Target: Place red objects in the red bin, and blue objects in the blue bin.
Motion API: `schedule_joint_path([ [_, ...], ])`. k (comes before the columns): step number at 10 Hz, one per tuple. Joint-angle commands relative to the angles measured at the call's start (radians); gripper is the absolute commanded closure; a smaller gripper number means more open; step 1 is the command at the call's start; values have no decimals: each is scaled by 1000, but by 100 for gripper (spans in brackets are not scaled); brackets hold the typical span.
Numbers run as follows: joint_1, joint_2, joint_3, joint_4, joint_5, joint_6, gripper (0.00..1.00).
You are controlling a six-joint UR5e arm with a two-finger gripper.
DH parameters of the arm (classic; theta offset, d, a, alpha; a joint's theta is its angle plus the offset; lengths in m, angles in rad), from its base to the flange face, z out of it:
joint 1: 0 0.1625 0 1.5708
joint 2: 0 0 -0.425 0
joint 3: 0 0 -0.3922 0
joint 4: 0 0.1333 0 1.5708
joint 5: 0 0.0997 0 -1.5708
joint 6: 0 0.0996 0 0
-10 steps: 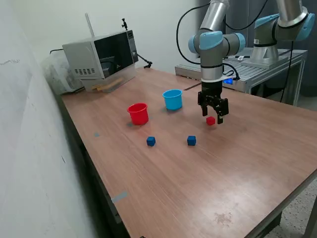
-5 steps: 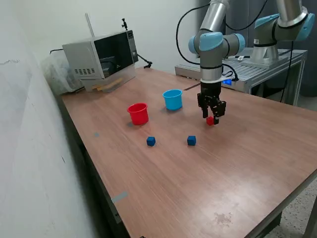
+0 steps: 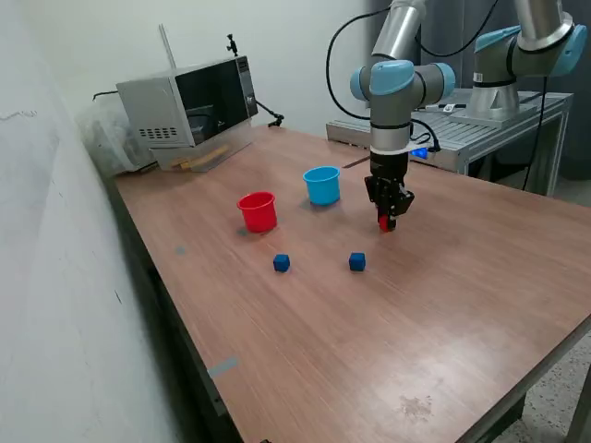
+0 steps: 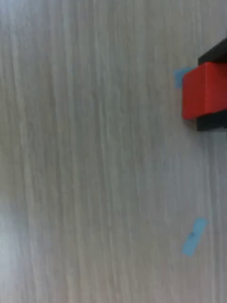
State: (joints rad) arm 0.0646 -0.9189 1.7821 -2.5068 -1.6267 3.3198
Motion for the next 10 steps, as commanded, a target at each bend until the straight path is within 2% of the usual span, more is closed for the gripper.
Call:
schedule_joint_path([
  [1, -3, -30, -19, 0, -67, -9, 100],
  [2, -9, -76, -39, 3, -91, -9, 100],
  [3, -26, -107, -85, 16, -102, -13, 100],
  [4, -58, -123, -137, 26, -102, -54, 100],
  [6, -159, -126, -274, 176, -94, -91, 100],
  [8, -201, -123, -332, 192, -94, -155, 100],
  [9, -238, -106, -360, 195, -94, -157, 100],
  [10, -258, -45, -400, 204, -94, -160, 100],
])
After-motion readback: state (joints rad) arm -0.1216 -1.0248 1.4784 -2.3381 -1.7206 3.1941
